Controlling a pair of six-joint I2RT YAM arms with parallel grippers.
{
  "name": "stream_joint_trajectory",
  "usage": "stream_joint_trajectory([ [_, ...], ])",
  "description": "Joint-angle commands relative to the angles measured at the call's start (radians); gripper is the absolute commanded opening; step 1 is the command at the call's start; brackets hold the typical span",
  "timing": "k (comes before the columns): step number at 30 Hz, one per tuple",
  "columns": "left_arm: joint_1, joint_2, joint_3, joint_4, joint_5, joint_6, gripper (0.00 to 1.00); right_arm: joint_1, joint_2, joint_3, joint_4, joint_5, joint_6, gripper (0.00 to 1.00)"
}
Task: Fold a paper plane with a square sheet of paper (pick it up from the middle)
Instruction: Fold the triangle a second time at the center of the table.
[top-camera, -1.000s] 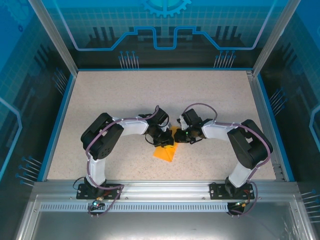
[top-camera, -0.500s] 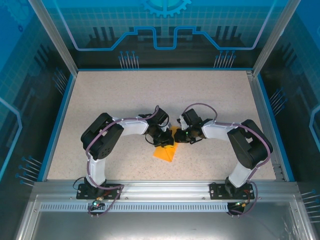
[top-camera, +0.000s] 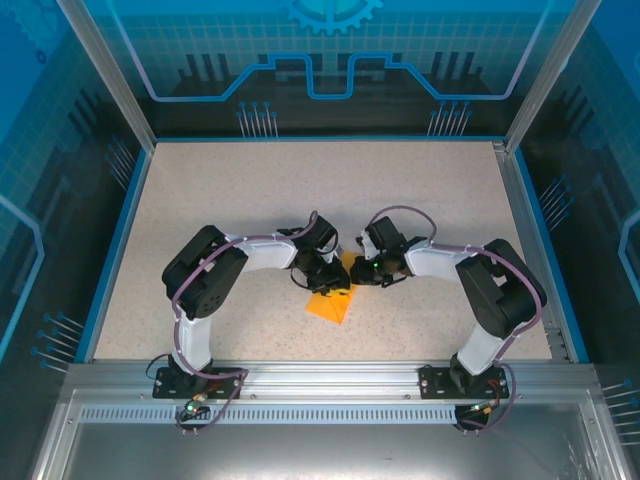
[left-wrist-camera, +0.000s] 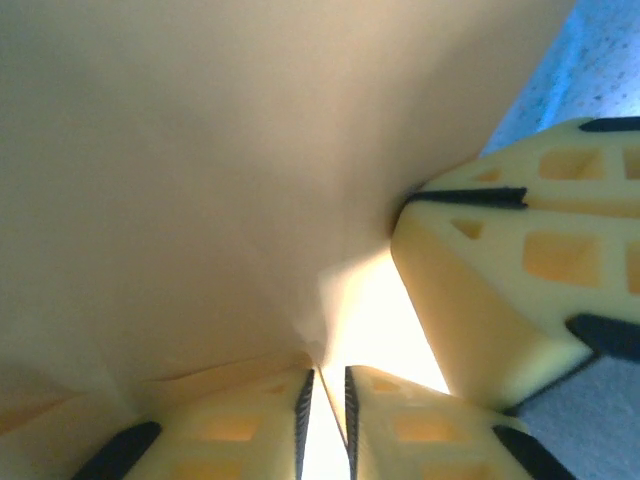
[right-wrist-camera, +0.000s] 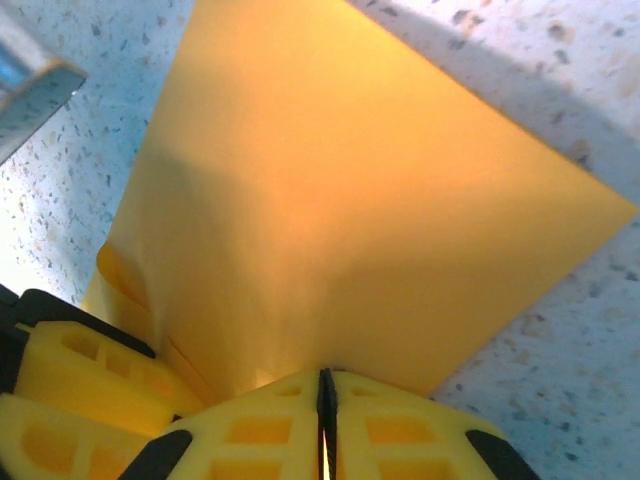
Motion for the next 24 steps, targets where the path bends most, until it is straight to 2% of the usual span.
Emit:
stream_joint_trajectory([
  [1, -0.011, 0.039, -0.018, 0.026, -0.034, 0.020, 0.26, 0.007, 0.014, -0.004, -0.046, 0.006, -0.019, 0.11],
  [7, -0.011, 0.029, -0.035, 0.056, -0.033, 0.014, 0.35, 0.006, -0.001, 0.008, -0.058, 0.005, -0.019, 0.11],
  [13, -0.011, 0.019, -0.046, 0.097, -0.029, 0.009, 0.36, 0.000, -0.031, 0.011, -0.054, -0.006, -0.010, 0.11],
  [24, -0.011, 0.004, -0.089, 0.173, -0.029, -0.020, 0.31, -0.064, -0.143, -0.062, -0.022, -0.049, 0.001, 0.11],
])
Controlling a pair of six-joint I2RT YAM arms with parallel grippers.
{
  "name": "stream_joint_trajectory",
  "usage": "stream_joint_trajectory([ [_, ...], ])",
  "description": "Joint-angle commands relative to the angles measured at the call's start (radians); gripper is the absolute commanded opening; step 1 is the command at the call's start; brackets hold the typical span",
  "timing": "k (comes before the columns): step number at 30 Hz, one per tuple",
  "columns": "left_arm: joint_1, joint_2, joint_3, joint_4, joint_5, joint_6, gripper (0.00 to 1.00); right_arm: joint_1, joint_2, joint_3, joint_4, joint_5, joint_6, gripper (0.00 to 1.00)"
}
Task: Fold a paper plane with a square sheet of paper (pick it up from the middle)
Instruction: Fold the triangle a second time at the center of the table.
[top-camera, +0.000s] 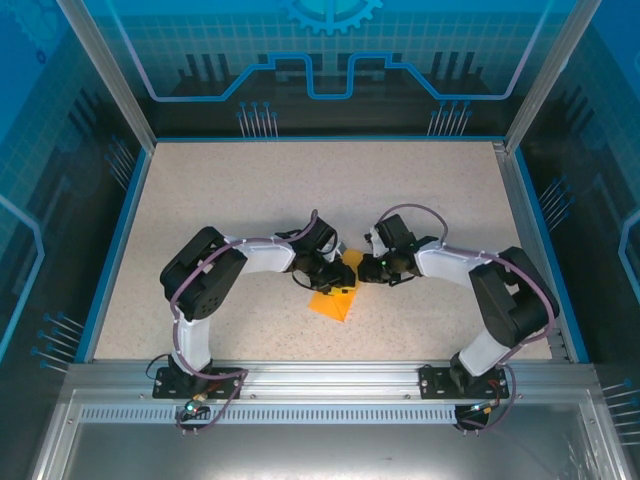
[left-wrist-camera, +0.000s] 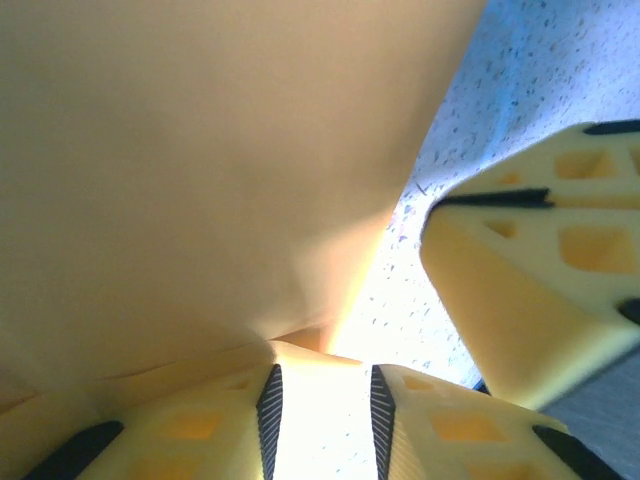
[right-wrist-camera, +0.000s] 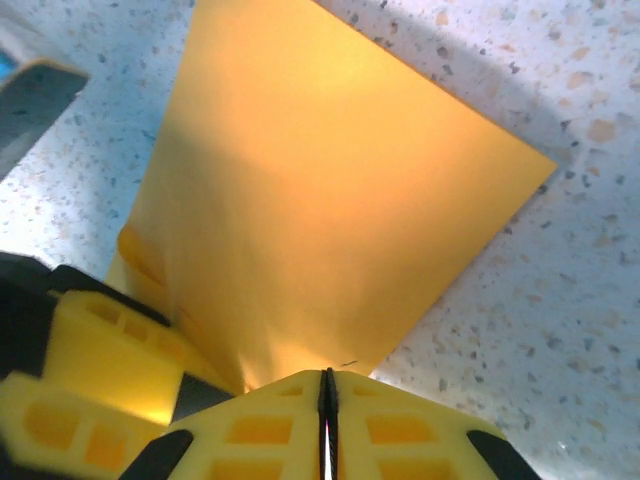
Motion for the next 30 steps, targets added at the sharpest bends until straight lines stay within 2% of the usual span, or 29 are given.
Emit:
stream_joint_trajectory([
  [1, -0.010, 0.016, -0.041, 0.032, -0.052, -0.019, 0.30, -0.016, -0.059, -0.037, 0.016, -0.053, 0.014, 0.11],
  [9, -0.007, 0.000, -0.046, 0.046, -0.054, -0.028, 0.25, -0.013, -0.197, -0.187, 0.096, -0.121, 0.096, 0.09],
  [14, -0.007, 0.001, -0.046, 0.061, -0.048, -0.036, 0.17, 0.017, -0.239, -0.257, 0.193, -0.161, 0.176, 0.07],
  [20, -0.007, -0.001, -0.050, 0.067, -0.046, -0.039, 0.08, 0.041, -0.193, -0.267, 0.285, -0.176, 0.222, 0.06],
  [30, -0.007, -0.013, -0.062, 0.085, -0.042, -0.042, 0.01, 0.062, -0.084, -0.227, 0.333, -0.169, 0.225, 0.05],
])
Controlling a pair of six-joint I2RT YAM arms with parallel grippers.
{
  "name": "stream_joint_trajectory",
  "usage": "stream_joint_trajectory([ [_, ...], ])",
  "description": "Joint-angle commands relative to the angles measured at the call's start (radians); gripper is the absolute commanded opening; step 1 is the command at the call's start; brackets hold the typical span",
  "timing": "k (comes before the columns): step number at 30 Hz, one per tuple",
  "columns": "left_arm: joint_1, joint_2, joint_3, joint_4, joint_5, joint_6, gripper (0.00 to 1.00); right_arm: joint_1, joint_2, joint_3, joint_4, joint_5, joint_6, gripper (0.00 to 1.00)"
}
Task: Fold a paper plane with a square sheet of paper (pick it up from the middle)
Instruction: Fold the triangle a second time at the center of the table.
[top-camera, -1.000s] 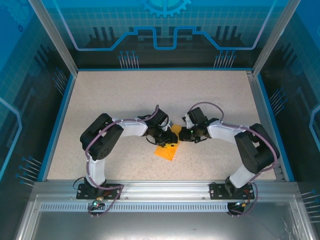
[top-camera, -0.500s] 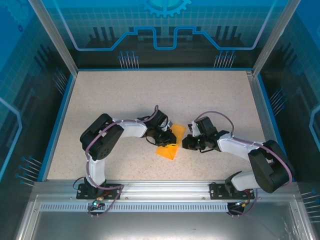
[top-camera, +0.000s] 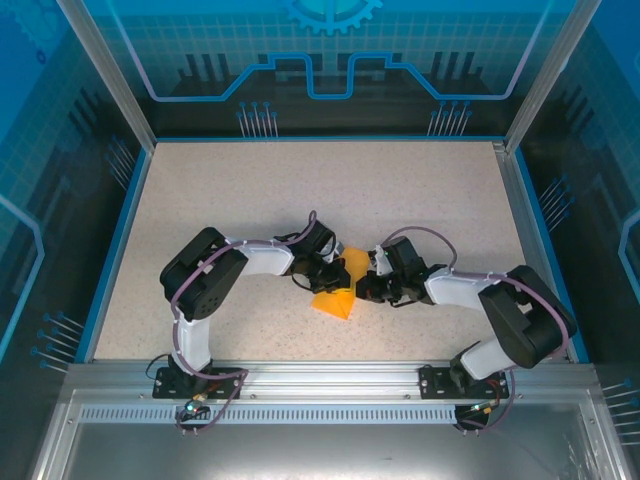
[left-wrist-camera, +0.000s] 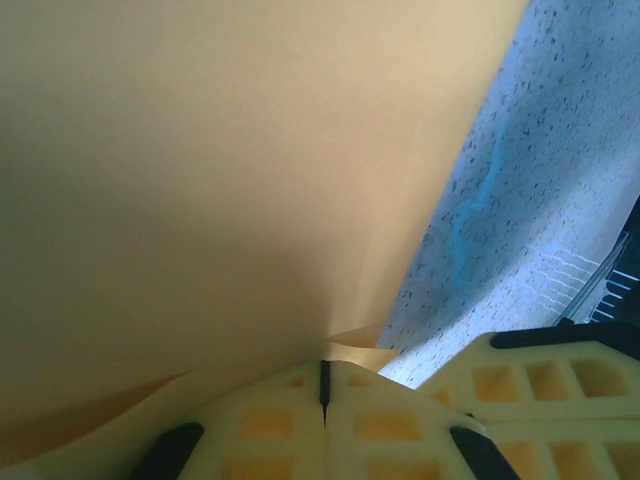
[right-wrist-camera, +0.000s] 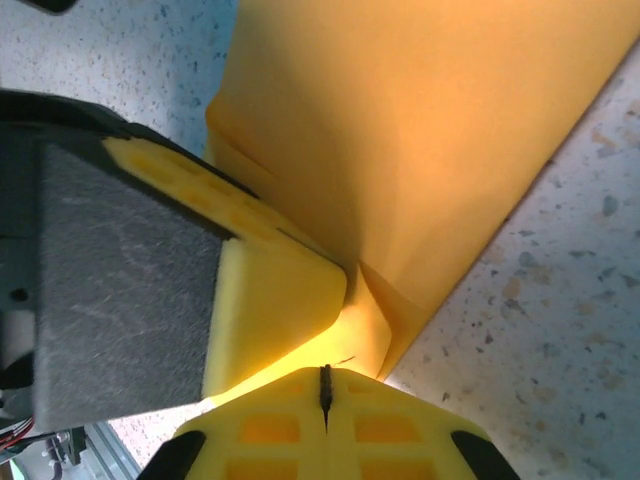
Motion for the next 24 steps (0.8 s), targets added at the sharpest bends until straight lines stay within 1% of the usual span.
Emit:
stream_joint_trajectory([
  [1, -0.007, -0.011, -0.022, 0.009, -0.011, -0.017, 0.01, 0.015, 0.024, 0.032, 0.033, -0.015, 0.009, 0.05],
  [9, -0.007, -0.014, -0.024, 0.018, -0.003, -0.017, 0.01, 0.016, 0.061, 0.048, 0.004, 0.008, -0.014, 0.05],
  [19, -0.003, -0.059, -0.025, 0.058, 0.026, -0.049, 0.03, 0.021, 0.081, 0.099, -0.170, 0.091, -0.110, 0.05],
  [24, 0.005, -0.085, -0.022, 0.076, 0.045, -0.067, 0.03, 0.021, 0.094, 0.096, -0.200, 0.111, -0.129, 0.05],
])
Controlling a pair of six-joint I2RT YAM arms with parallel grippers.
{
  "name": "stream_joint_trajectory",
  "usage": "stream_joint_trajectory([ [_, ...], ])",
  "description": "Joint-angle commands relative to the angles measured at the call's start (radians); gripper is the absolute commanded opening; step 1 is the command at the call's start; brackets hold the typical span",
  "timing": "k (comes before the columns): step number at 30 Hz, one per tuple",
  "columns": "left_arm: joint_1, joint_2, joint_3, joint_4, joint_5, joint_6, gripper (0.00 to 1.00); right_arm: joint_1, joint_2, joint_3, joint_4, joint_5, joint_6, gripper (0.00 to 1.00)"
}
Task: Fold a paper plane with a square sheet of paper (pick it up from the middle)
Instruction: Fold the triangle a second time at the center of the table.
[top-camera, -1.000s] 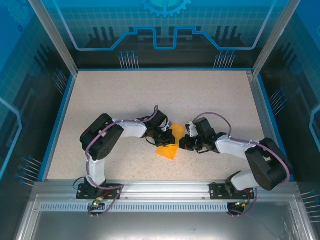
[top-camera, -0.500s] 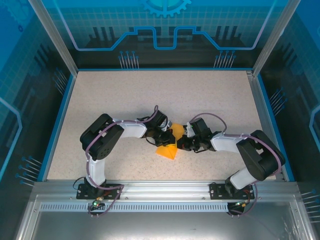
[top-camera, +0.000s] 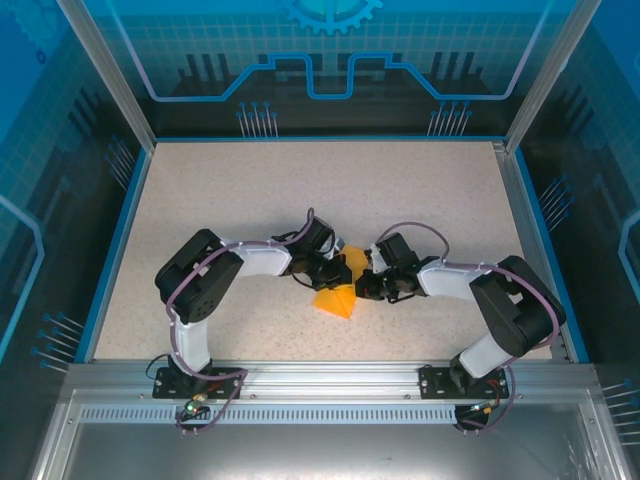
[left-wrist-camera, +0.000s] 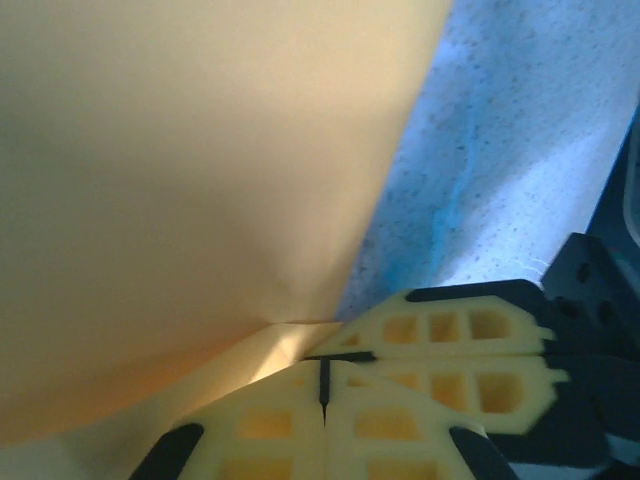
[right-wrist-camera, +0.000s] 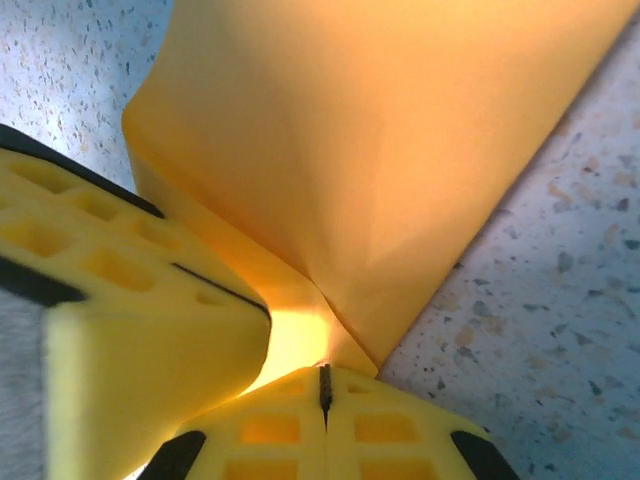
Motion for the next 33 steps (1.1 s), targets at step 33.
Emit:
stream_joint_trajectory([
  [33, -0.004, -0.039, -0.120, 0.005, -0.055, 0.077, 0.03, 0.018, 0.033, 0.002, -0.087, 0.051, -0.034, 0.04],
])
